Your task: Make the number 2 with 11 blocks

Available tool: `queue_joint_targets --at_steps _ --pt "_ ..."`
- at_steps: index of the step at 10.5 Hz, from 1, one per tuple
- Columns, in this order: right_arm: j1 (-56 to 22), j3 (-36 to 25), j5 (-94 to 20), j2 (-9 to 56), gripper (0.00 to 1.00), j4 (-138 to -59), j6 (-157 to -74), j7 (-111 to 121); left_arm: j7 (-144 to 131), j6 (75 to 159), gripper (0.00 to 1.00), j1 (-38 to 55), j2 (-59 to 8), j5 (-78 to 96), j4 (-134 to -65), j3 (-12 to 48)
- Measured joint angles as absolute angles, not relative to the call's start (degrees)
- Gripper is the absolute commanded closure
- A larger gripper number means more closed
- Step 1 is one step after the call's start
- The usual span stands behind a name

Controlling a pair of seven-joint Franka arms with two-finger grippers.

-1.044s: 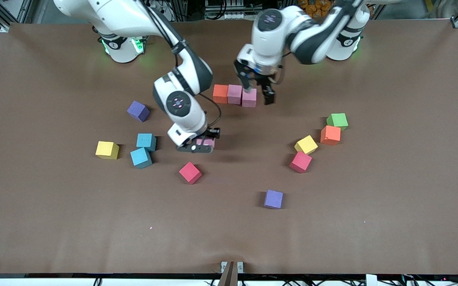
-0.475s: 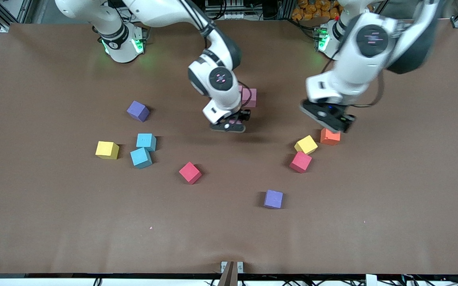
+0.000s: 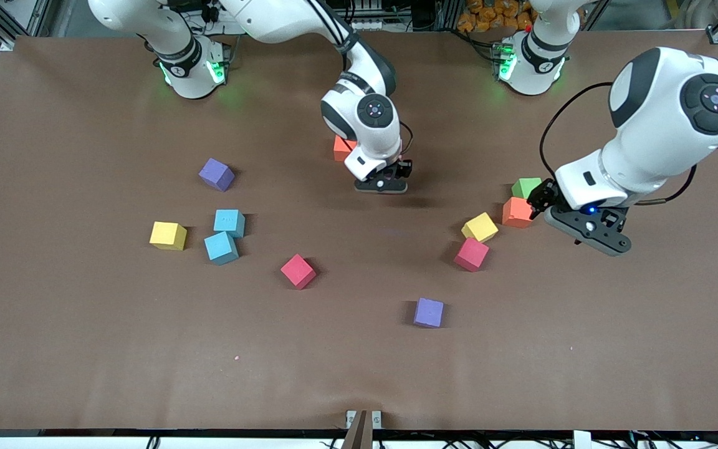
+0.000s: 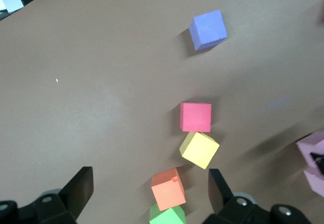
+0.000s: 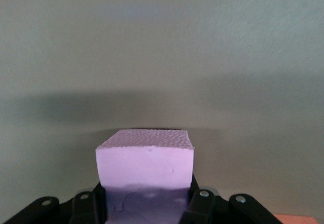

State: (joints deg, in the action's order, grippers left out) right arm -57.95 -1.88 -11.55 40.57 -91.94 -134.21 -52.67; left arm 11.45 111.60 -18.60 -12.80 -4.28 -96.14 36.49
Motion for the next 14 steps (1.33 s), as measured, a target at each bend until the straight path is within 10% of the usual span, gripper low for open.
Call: queue_joint_targets --at_steps 6,8,9,10,14 --pt "-59.9 -1.9 -11.4 41.4 0.85 -92.1 -134.0 -52.8 2.0 111.0 0.0 -17.9 -15.0 -5.4 -94.9 36.5" --pt "-59.9 -2.0 -11.4 41.4 0.6 -92.1 -134.0 -52.8 0.2 110.9 0.0 -17.2 -15.1 -6.0 -94.9 36.5" --pt "-59.9 -2.0 -11.4 41.4 0.18 -92.1 -134.0 -52.8 0.1 110.8 0.0 -17.2 -15.1 -6.0 -94.8 36.5" --pt "-59.9 -2.0 -11.4 41.4 0.0 -92.1 -134.0 -52.8 0.1 110.8 0.0 -17.1 -15.1 -6.0 -94.8 36.5" --pt "-60.3 -2.1 -11.4 41.5 0.0 -92.3 -133.7 -53.0 -2.7 110.5 0.0 -14.8 -16.7 -10.0 -94.7 36.5"
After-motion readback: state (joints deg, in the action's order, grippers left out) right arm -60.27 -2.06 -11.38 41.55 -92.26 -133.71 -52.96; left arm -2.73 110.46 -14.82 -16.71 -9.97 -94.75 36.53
